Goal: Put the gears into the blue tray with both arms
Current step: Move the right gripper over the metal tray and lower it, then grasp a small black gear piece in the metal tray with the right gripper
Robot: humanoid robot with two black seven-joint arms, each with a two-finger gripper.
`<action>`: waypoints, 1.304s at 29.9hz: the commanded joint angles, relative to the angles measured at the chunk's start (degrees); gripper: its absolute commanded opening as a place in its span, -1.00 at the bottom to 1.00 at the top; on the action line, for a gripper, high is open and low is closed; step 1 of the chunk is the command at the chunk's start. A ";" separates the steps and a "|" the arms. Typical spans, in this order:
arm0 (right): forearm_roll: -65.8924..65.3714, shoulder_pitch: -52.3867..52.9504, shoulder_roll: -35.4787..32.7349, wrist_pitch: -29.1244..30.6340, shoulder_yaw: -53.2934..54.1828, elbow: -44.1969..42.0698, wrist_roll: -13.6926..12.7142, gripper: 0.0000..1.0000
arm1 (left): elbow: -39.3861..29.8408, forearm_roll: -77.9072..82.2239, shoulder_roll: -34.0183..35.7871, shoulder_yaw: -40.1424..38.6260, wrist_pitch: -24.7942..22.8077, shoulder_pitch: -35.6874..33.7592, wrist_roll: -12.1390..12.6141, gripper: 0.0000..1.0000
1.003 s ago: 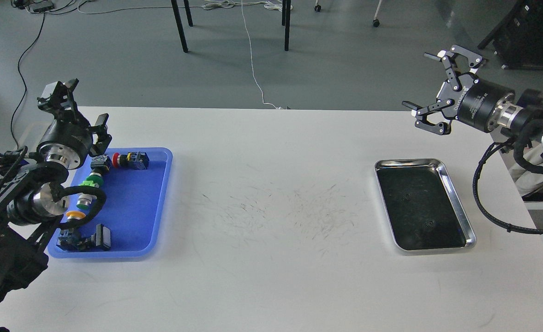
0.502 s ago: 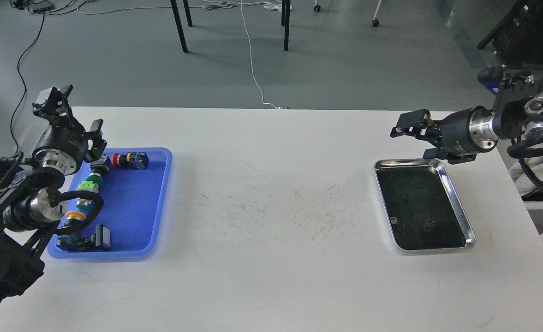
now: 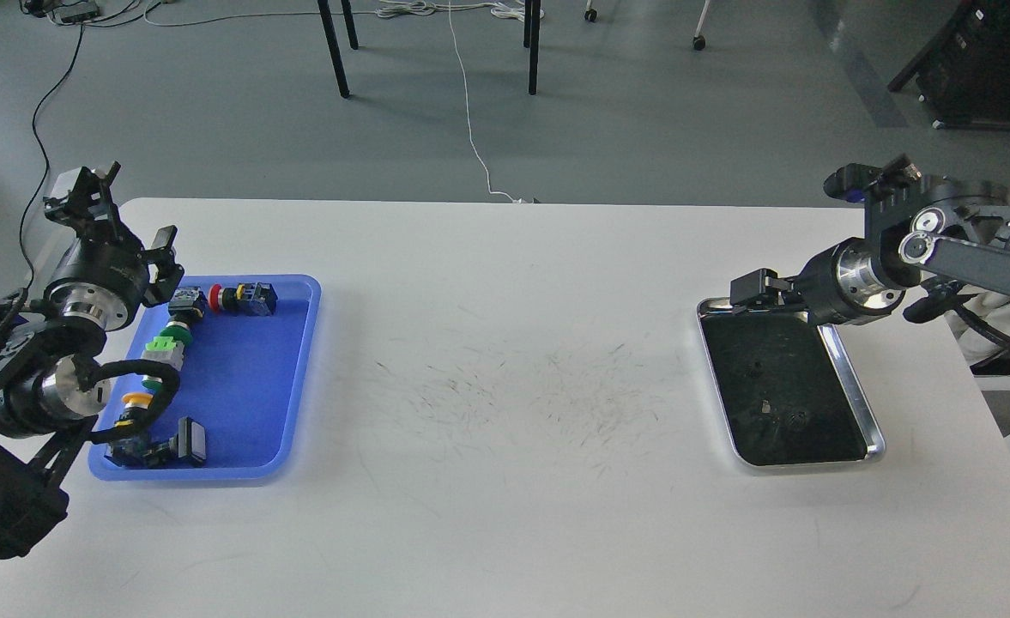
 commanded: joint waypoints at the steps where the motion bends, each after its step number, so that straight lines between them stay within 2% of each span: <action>1: -0.11 -0.25 1.45 0.00 -1.95 -0.16 0.00 0.99 | 0.01 0.00 -0.08 -0.07 0.07 0.07 0.02 0.96; 12: -0.54 -2.88 6.47 0.00 -3.97 -4.02 0.00 0.97 | 0.01 0.00 -0.61 0.11 0.07 0.51 -0.86 0.96; 39: -2.92 -4.73 7.78 0.00 -5.11 -7.28 0.09 0.82 | 0.19 -0.09 -1.14 0.46 0.77 0.51 -0.95 0.96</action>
